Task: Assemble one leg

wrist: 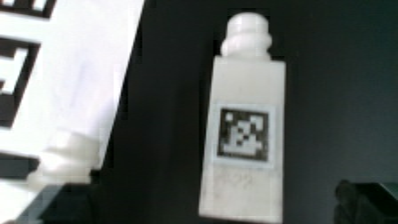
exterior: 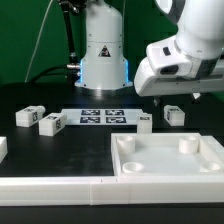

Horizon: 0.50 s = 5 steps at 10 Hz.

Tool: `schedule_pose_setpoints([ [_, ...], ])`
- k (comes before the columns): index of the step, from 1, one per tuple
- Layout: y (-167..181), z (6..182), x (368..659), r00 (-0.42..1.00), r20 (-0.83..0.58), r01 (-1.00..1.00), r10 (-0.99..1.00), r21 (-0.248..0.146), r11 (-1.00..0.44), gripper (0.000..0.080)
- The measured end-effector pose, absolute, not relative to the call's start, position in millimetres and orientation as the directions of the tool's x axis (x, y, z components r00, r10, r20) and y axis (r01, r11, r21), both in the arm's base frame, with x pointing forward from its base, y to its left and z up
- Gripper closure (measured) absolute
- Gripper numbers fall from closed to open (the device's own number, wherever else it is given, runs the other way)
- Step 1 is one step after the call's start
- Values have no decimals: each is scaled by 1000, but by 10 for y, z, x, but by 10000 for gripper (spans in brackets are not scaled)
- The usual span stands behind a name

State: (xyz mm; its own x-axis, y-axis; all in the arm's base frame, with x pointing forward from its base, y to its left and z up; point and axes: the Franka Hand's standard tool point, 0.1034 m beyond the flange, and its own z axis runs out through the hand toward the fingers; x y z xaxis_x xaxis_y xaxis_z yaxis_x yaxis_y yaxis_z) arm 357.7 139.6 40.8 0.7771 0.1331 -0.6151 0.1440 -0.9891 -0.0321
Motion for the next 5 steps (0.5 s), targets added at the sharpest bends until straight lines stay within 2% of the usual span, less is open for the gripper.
schedule_pose_setpoints([
  [3,1414,345,3500,609,-784,149,122,-38,-988,151],
  [5,1436,210,3485,534,-838,144,115,-44,-989,151],
])
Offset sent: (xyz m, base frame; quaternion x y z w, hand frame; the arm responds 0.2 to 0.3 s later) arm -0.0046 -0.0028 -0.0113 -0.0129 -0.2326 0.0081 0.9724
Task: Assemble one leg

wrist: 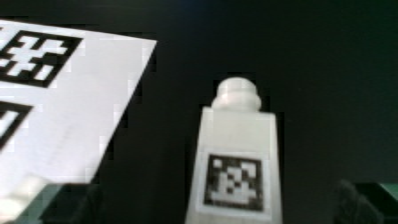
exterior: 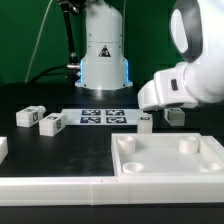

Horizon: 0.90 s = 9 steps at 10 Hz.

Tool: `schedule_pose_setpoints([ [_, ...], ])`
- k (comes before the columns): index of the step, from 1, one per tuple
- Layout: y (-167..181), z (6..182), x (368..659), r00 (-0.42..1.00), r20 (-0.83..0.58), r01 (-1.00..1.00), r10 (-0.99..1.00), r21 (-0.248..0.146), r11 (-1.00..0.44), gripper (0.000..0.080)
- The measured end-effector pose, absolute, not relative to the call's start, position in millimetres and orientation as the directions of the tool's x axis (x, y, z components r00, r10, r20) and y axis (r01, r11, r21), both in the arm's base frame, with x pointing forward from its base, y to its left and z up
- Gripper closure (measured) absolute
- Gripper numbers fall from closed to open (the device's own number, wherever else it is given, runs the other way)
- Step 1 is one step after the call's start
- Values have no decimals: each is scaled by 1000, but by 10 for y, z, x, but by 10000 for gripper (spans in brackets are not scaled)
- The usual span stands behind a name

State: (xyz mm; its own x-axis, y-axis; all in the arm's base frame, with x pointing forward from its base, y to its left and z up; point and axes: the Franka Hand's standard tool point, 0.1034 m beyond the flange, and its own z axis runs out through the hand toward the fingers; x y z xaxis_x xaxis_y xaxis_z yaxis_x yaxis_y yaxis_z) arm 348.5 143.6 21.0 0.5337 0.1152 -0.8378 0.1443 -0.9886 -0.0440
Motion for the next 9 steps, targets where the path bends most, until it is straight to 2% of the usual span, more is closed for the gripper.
schedule_pose_setpoints([
  [5,1393,93,3351,527,-844,139,98,-29,-990,151],
  [7,1405,88,3342,527,-844,142,101,-30,-989,177],
  [8,1405,88,3342,527,-844,142,101,-30,-989,347],
  [9,1405,89,3342,527,-844,142,102,-30,-989,347],
])
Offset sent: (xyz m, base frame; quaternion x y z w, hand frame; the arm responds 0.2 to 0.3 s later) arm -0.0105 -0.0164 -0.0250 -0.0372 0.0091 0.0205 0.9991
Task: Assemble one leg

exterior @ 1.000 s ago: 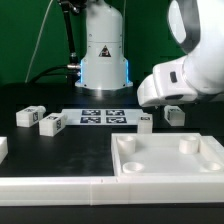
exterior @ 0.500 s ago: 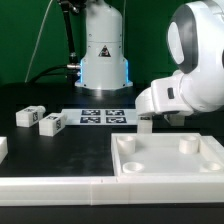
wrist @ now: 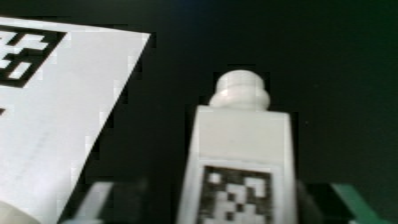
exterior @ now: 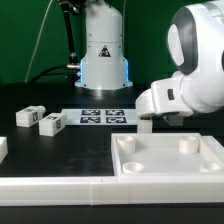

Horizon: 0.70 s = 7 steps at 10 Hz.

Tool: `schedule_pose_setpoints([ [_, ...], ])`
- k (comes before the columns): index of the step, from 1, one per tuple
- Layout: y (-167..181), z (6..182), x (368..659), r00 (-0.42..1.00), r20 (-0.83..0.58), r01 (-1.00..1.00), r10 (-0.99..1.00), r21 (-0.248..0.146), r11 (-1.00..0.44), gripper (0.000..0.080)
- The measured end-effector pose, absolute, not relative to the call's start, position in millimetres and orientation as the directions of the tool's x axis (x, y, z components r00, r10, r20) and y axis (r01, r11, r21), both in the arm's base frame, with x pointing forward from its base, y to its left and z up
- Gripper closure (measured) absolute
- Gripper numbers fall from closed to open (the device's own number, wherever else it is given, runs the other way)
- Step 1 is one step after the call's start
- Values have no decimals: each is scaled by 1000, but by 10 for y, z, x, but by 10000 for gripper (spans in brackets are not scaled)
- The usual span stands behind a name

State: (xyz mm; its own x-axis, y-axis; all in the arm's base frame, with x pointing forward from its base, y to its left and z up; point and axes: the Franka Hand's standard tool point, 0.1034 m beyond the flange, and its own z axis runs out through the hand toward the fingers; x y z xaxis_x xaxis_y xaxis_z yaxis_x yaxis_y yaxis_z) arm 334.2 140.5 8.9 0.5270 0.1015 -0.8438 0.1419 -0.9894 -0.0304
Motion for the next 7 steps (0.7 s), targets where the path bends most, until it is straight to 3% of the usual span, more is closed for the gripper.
schedule_pose_setpoints([
  [1,1405,89,3342,527,-844,142,102,-30,-989,512],
  [7,1401,114,3357,528,-842,156,116,-38,-987,511],
])
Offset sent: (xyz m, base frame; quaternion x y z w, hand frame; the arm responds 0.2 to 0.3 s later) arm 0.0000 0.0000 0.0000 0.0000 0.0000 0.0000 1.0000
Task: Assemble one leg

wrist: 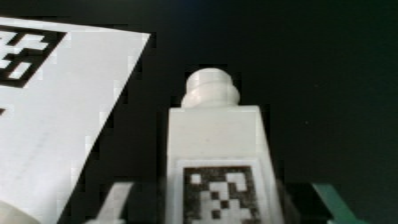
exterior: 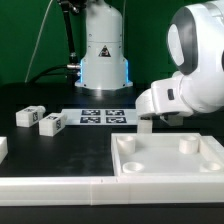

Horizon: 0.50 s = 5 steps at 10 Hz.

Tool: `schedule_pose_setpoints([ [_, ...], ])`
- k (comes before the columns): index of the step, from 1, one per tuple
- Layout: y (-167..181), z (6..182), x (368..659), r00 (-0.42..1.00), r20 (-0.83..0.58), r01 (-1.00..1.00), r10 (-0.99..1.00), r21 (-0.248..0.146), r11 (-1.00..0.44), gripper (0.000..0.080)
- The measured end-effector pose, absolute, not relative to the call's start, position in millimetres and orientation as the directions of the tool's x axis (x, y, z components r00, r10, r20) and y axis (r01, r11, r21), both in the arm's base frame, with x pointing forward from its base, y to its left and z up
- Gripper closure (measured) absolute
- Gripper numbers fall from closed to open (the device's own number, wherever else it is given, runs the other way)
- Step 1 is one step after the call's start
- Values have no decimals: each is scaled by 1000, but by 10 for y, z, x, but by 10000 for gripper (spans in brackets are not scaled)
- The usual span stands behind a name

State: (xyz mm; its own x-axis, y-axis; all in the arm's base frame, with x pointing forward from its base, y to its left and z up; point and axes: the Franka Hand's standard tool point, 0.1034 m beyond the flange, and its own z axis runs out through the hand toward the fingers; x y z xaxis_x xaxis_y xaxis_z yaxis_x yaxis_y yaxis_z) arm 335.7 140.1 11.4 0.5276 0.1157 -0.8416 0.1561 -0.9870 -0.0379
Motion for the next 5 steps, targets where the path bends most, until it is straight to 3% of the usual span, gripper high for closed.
schedule_pose_setpoints([
  [4,1389,624,3620,582,-778,267,237,-92,-959,509],
  [5,1387,617,3569,582,-779,264,235,-92,-960,509],
])
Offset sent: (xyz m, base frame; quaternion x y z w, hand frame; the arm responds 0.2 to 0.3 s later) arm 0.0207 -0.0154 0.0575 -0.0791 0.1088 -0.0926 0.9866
